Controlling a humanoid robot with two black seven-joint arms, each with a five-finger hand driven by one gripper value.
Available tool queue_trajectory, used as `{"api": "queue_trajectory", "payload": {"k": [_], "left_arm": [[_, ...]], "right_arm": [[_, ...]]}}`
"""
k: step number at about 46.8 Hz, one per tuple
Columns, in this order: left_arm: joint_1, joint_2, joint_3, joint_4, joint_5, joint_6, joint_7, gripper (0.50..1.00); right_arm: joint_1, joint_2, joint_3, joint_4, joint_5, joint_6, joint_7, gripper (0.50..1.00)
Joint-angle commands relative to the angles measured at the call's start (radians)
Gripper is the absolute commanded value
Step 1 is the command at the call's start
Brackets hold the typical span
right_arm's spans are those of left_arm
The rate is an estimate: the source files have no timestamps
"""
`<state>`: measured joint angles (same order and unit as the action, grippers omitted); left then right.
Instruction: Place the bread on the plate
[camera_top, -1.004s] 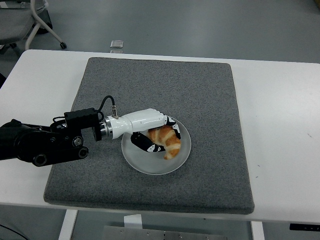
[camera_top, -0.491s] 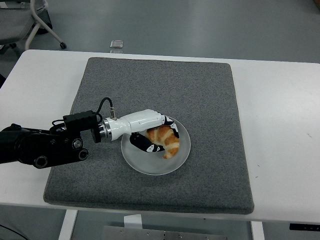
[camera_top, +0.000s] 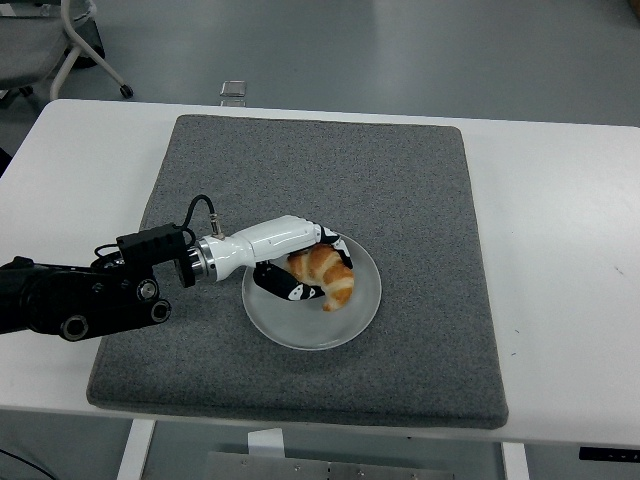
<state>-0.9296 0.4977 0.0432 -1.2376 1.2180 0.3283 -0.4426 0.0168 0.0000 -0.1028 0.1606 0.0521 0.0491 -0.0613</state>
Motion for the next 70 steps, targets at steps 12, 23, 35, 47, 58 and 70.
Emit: {"api": "queue_trajectory", "payload": {"k": [12,23,35,47,58,70], "left_arm": [[0.002,0.053,0.000,-0.051,0.000,0.000,-0.002,0.898],[0.002,0.076,-0.002,-0.060,-0.002,0.000,-0.001,0.958],[-0.005,0.104,-0.023,-0.078,-0.021,-0.012,-0.002,0.988],[-0.006,0.146,-0.206,-0.121,-0.194,-0.132,0.001,0.990],[-0.029,0.156,-0.419,-0.033,-0.497,-0.397,0.010,0.990],[-0.070,0.143,-0.471,0.141,-0.819,-0.465,0.012,0.990]], "right_arm": [[0.000,0.000,0.000,0.000,0.000,0.000,0.000,0.930],[0.000,0.000,0.000,0.002,0.000,0.000,0.000,0.930],[0.000,0.000,0.000,0.002,-0.001,0.000,0.000,0.930],[0.000,0.000,0.000,0.002,-0.001,0.000,0.000,0.930],[0.000,0.000,0.000,0.002,-0.001,0.000,0.000,0.930],[0.000,0.000,0.000,0.003,-0.001,0.002,0.000,0.930]]}}
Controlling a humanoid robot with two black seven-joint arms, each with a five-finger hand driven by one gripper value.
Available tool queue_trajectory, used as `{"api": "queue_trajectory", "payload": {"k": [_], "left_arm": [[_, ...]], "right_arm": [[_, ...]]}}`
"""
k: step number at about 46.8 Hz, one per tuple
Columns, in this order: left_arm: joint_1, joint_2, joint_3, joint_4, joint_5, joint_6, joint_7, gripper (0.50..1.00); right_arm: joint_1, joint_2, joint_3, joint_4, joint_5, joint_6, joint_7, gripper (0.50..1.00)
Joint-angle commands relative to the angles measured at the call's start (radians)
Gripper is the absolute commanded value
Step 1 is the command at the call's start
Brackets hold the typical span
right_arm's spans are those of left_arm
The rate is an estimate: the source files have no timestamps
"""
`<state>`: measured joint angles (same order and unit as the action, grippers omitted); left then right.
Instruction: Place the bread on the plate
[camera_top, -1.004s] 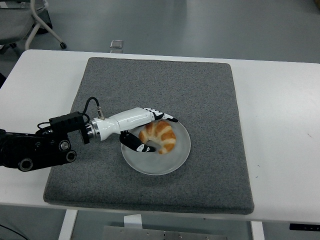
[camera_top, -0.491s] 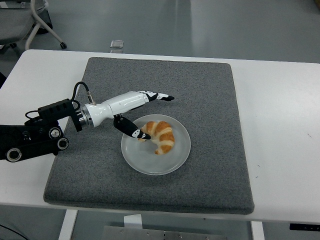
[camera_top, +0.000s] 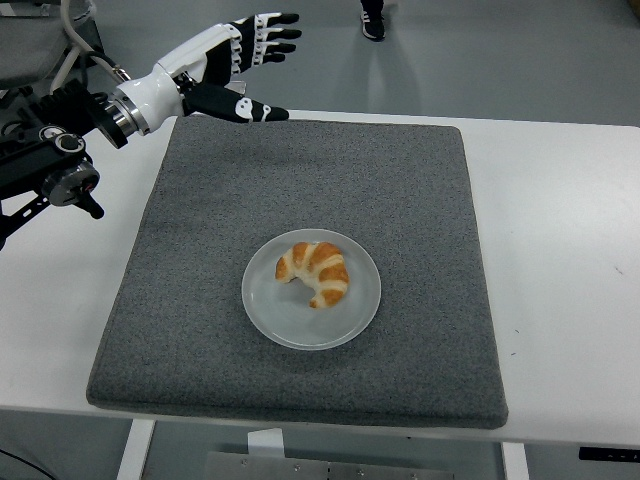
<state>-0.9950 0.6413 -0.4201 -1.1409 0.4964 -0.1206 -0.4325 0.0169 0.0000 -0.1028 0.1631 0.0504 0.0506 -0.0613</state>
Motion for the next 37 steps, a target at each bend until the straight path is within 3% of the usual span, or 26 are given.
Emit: {"api": "queue_trajectory", "payload": {"k": [1,18,25,37], "left_arm": [[-0.008,0.000,-0.008,0.059,-0.133,-0.022,0.001,0.990],[-0.008,-0.069,-0.011,0.303,-0.472,-0.109,0.006,0.990],[-0.004,-0.091,-0.009,0.383,-0.575,-0.174,0.012,0.990],[0.015,-0.132,-0.011,0.446,-0.687,-0.180,0.093,0.990]], "right_arm": [[0.000,0.000,0.000,0.000,0.000,0.000,0.000,0.930],[0.000,0.000,0.000,0.001,0.000,0.002,0.000,0.930],[0.000,0.000,0.000,0.001,0.000,0.002,0.000,0.930],[0.000,0.000,0.000,0.001,0.000,0.000,0.000,0.930]]}}
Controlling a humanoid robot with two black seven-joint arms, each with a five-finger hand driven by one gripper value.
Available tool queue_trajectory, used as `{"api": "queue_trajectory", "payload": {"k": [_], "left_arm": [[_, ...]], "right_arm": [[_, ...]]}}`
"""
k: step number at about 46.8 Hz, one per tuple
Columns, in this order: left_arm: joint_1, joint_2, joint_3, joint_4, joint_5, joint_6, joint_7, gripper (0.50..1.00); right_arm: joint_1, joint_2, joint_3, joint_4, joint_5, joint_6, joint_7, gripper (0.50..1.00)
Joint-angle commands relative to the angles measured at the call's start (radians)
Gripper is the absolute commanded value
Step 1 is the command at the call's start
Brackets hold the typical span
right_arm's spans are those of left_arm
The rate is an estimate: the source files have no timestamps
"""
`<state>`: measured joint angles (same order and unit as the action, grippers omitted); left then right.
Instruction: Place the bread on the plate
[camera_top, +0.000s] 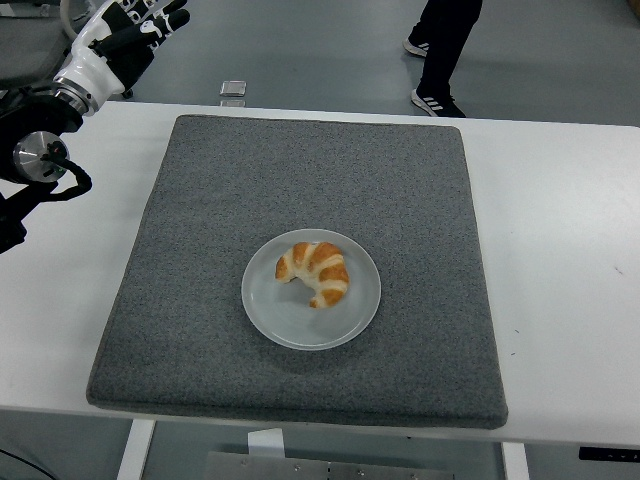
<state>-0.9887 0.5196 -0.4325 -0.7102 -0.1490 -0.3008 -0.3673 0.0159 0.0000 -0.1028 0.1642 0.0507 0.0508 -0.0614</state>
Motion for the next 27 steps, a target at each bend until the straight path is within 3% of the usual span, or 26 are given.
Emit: {"api": "queue_trajectory", "payload": {"k": [1,15,27], "left_arm": [[0.009,-0.013,0.001,0.018,-0.053,0.000,0.036,0.990],[0.042,-0.016,0.003,0.021,-0.066,-0.046,0.038,0.990],[0.067,-0.018,0.003,0.020,-0.064,-0.051,0.038,0.990]], "right_arm": [[0.001,0.000,0.000,0.000,0.000,0.000,0.000,0.930],[-0.001,0.000,0.000,0.000,0.000,0.000,0.000,0.930],[0.001,0.000,-0.002,0.000,-0.002,0.004,0.002,0.930]]}}
